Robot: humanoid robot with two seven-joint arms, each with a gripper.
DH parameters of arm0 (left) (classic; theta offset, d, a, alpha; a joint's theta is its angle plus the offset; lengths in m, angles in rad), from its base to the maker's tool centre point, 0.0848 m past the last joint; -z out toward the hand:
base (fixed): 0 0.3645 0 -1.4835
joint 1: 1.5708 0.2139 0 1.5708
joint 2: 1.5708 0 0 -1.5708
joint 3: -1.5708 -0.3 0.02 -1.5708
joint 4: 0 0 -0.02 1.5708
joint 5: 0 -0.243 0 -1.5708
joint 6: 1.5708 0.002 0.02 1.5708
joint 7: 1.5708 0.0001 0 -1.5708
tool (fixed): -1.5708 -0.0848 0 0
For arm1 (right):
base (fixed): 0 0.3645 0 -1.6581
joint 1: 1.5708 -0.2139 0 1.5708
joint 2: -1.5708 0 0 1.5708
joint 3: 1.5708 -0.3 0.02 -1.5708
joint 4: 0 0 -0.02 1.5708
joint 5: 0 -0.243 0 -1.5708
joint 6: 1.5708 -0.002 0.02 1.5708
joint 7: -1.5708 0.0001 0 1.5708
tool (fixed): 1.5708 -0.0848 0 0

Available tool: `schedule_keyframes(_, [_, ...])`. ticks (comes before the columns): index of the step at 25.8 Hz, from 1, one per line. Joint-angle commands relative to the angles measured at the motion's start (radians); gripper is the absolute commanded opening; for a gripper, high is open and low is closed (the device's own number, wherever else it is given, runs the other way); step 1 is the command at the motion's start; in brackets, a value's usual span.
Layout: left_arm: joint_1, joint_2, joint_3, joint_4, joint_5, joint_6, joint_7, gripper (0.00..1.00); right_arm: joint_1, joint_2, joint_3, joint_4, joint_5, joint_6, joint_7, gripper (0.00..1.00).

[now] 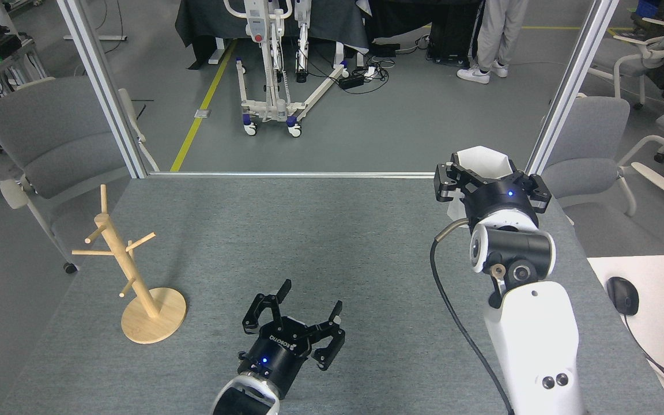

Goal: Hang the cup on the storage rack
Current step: 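Bring the cup toward the left gripper and grasp it with the left gripper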

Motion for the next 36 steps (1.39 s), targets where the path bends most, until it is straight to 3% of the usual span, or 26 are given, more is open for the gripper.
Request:
schedule_keyframes(1, [-0.045,0.0,-0.077,0.011,-0.007,-0.007,-0.004,0.99,-0.003,0.016,0.086,0.004,0.06,0.148,0.003,0.18])
schedule_keyframes(8, [-0.174,-0.02,-0.155,0.093,-0.012,-0.022,-0.01,0.99,-0.001,0.035,0.182,0.058,0.084,0.229,0.002,0.19])
schedule_keyframes(17, [-0.33,-0.027,-0.228,0.219,-0.006,0.021,-0.03,0.99,0.023,0.113,0.228,0.092,0.087,0.23,0.002,0.15])
schedule_keyframes(36, [-0.415,-0.03,-0.279,0.327,0.029,-0.053,-0.064,0.99,0.055,0.15,0.278,0.116,0.087,0.232,0.002,0.07])
